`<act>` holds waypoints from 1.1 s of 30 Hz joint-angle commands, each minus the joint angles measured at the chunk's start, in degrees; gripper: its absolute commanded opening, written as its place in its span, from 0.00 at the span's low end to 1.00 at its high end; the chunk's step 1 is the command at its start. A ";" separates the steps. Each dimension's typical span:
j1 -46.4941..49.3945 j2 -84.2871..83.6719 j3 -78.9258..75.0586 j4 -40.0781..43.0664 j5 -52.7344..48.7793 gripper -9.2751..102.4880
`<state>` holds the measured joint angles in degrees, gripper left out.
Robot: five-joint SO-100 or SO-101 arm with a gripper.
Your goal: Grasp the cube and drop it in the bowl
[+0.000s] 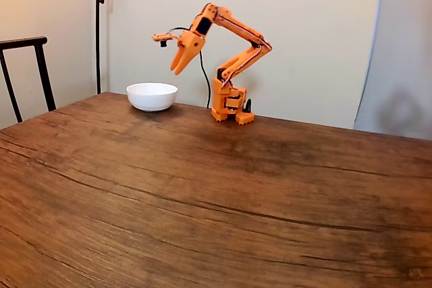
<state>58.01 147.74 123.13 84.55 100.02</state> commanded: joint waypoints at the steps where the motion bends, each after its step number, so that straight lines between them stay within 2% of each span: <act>1: -5.71 1.67 -1.05 0.18 -3.69 0.33; 20: -36.56 2.11 -4.04 -1.67 -5.36 0.32; 28: -40.43 2.11 -3.16 -2.72 -4.39 0.12; 33: -42.98 2.20 -3.08 -2.20 -3.08 0.08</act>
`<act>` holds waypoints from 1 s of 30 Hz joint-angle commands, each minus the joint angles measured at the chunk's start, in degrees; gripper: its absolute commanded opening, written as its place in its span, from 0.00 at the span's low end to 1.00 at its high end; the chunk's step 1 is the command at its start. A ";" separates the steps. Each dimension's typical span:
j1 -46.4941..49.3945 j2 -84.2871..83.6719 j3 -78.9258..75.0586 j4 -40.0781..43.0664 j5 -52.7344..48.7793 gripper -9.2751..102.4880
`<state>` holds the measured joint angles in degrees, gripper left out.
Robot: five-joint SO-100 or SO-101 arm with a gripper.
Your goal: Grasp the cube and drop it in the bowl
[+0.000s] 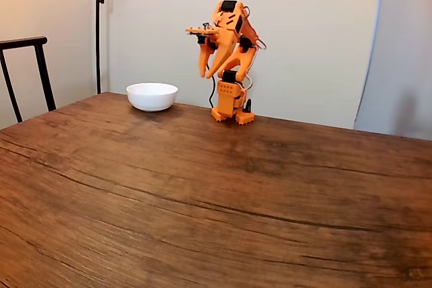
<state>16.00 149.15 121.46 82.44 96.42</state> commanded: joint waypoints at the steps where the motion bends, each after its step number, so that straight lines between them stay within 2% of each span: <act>1: -1.49 0.79 -1.41 0.09 0.53 0.08; 10: -2.99 1.93 0.97 0.26 5.19 0.08; 22: -3.25 24.43 16.00 -0.88 4.31 0.08; 30: -3.34 26.28 26.46 -6.06 4.39 0.08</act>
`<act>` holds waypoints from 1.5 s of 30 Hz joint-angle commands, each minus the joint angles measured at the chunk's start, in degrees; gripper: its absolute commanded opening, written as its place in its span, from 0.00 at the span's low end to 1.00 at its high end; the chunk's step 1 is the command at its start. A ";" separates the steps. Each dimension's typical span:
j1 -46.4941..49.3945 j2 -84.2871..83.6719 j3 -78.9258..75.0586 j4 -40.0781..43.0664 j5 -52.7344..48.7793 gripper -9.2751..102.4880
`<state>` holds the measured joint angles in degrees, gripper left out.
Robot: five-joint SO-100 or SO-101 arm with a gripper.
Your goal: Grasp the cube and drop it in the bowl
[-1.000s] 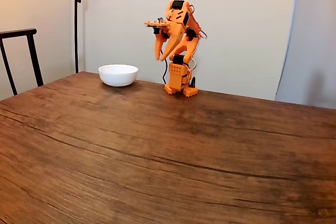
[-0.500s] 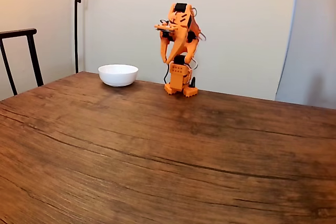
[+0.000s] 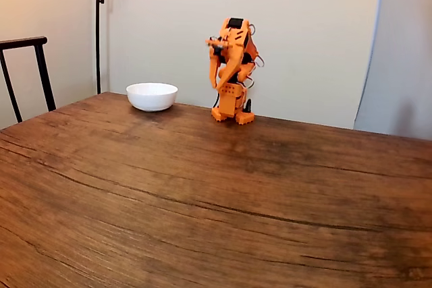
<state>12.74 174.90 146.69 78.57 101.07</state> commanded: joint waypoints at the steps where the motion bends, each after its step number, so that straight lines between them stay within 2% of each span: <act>1: -0.09 0.53 2.55 -3.34 -0.26 0.08; 16: -1.49 0.70 20.65 -17.67 -1.58 0.08; 25: -5.54 0.62 31.90 -28.74 -8.09 0.08; 28: -4.75 0.53 31.90 -28.39 -7.47 0.08; 32: -4.83 0.53 31.90 -23.12 -8.00 0.08; 37: -5.01 0.62 31.55 -11.16 -8.26 0.08; 42: -5.45 0.62 27.51 -9.40 -11.51 0.08; 45: -4.31 0.62 24.87 -5.19 -11.51 0.08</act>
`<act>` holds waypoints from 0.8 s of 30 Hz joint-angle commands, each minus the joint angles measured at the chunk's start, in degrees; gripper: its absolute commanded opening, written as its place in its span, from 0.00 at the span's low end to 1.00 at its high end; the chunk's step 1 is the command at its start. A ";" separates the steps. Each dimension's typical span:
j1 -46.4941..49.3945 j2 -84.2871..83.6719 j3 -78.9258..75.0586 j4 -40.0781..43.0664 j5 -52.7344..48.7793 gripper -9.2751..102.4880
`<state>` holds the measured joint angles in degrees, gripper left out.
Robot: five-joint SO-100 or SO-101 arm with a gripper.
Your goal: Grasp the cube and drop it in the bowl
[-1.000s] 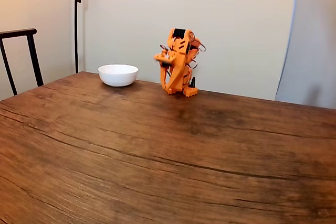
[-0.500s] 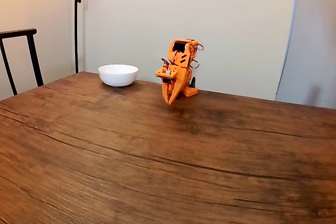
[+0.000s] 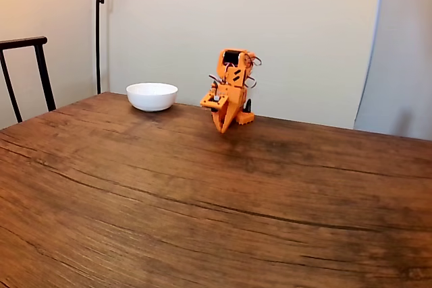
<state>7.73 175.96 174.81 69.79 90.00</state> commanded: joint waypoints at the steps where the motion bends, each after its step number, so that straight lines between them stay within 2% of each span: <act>1: 0.97 -0.44 -4.22 5.62 -0.44 0.08; 10: 2.55 1.23 -6.42 7.47 4.75 0.08; 16: 2.55 15.47 -0.26 9.49 4.83 0.08; 24: 1.41 14.50 3.43 8.17 4.66 0.08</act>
<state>9.58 190.46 173.50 79.10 94.92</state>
